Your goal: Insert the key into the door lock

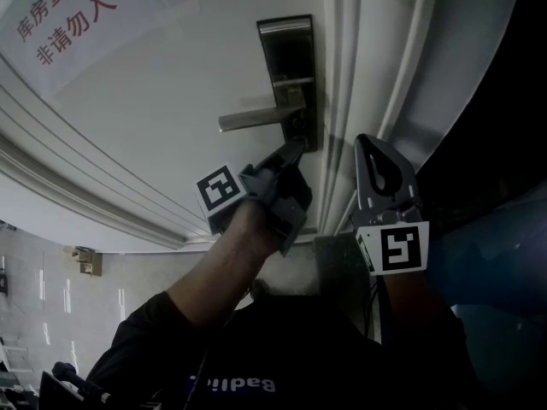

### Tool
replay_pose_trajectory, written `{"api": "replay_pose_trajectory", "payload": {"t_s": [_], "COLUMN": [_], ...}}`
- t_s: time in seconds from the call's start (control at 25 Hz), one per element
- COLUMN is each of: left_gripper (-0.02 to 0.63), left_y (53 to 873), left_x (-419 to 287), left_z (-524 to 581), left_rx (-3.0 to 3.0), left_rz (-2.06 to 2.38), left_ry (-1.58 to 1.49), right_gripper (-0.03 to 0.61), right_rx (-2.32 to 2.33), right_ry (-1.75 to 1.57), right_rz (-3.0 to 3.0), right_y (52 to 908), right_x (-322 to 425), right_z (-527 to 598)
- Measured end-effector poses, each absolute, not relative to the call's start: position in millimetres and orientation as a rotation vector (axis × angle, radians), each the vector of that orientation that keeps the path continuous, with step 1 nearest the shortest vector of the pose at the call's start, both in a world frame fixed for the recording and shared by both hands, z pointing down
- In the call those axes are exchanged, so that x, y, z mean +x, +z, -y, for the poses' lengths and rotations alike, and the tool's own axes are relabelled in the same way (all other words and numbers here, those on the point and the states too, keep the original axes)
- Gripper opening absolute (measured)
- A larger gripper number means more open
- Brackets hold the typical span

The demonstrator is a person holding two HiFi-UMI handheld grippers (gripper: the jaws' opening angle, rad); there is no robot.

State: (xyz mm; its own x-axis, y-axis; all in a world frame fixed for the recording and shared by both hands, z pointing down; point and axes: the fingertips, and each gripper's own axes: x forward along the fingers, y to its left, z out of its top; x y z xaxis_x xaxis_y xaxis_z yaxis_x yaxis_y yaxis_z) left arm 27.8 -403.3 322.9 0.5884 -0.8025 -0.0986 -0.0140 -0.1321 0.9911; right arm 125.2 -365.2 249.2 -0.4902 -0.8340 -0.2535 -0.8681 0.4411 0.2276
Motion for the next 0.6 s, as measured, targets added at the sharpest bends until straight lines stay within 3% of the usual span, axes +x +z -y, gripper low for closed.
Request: {"api": "replay_pose_trajectory", "payload": {"t_s": [0.6], "left_gripper": [0.028], "left_y": [323.2], "left_x": [31.8], "left_z": [407.1], "left_rx": [1.528], "left_rz": [0.7], "left_ry": [-0.812], "right_gripper": [0.003], "right_rx": [-1.509], "right_ry": [0.48], "right_rz": [-2.588], "right_y": [250.4], "right_x": [131.0], "right_z": [362.6]}}
